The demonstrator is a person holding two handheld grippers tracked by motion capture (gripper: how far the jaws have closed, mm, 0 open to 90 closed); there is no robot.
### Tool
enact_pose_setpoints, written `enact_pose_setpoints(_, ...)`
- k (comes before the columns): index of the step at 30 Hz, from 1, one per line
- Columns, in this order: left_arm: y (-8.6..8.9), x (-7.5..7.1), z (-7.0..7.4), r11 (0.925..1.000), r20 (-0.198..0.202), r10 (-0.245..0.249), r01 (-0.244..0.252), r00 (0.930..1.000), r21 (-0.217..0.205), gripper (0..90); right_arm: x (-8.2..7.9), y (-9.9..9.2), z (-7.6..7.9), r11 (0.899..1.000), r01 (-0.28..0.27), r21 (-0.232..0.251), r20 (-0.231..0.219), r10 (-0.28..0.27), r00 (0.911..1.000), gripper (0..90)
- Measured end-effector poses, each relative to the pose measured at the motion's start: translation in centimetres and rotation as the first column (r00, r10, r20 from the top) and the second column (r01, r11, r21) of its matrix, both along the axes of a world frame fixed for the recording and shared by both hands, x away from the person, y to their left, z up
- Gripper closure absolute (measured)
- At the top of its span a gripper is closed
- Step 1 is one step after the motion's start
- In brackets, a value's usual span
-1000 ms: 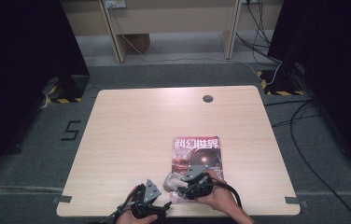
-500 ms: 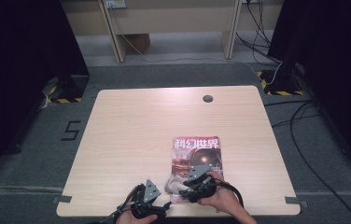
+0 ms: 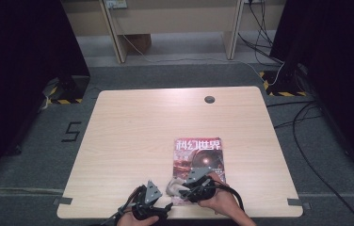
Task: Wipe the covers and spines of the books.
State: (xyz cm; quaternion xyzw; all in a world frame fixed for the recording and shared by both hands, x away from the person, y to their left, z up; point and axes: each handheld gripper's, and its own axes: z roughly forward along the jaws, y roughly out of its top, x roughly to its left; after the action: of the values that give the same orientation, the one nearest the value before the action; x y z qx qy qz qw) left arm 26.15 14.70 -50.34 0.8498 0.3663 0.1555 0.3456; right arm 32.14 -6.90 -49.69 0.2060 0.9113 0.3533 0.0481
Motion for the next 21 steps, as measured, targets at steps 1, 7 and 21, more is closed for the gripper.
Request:
enact_pose_setpoints(1,0.0,0.0,0.0,1.0000,0.001,0.002,-0.002,1.0000,-0.001,19.9,-0.4,0.2,0.0,1.000,-0.017,0.000,0.001,0.017,0.9999,70.0)
enact_pose_setpoints(7,0.3,-0.5,0.5,0.9998,-0.009,-0.006,0.006,0.9999,-0.017,18.5,-1.6,0.6,0.0,0.998,-0.064,0.002,-0.011,0.064,0.9979,71.1)
enact_pose_setpoints(21,1.0,-1.7,0.4,0.9999,0.003,-0.003,0.003,1.0000,0.015,17.2,-1.8,1.5,0.0,0.998,-0.059,-0.029,0.053,0.060,0.9968,73.9)
